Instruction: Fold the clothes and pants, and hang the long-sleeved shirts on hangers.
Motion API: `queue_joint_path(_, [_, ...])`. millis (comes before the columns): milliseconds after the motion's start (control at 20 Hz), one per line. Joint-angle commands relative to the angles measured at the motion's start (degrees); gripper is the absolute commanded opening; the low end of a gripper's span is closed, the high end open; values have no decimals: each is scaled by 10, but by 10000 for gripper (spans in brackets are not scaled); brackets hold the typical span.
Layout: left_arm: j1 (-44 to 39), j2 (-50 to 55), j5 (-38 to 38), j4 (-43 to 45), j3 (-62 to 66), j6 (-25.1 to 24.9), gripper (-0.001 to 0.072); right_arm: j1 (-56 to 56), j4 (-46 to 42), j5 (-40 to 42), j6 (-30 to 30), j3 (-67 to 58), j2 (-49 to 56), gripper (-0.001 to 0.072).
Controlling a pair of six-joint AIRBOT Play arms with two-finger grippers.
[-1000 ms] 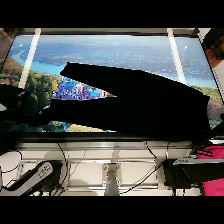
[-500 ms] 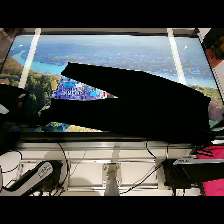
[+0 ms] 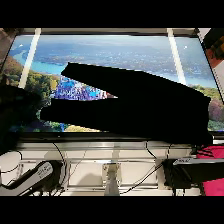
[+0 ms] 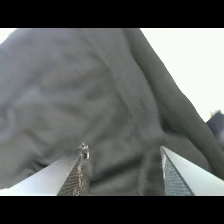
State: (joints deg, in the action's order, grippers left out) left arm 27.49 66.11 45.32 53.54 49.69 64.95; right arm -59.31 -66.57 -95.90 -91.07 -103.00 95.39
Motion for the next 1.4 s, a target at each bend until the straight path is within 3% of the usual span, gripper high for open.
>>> queue_joint_path(0, [-47,67,-66,-235,46,-26,636,29,54,57,0,-17,18,531])
queue_joint_path(250, [-174,242,-228,-274,142,-27,620,74,54,94,1,-17,41,531])
queue_joint_path(500, [-207,395,-220,-315,277,4,596,77,92,96,1,-17,50,531])
queue_joint_path(650, [-200,430,-220,-315,296,67,596,77,114,99,3,-17,50,531])
queue_joint_path(800, [-200,437,-223,-315,296,67,596,77,121,99,3,-17,50,531])
queue_joint_path(1000, [-199,438,-234,-316,297,67,518,77,128,99,3,-17,50,531])
queue_joint_path(1050, [-199,438,-233,-315,297,67,469,77,128,99,3,-17,50,531])
queue_joint_path(1150, [-199,440,-235,-316,297,67,450,77,129,99,3,-17,50,530])
queue_joint_path(1200, [-199,441,-235,-315,297,67,349,77,129,99,3,-17,50,530])
queue_joint_path(1250, [-199,441,-235,-315,297,67,299,77,129,99,3,-17,50,530])
queue_joint_path(1350, [-199,442,-235,-315,297,67,257,77,129,100,3,-17,50,530])
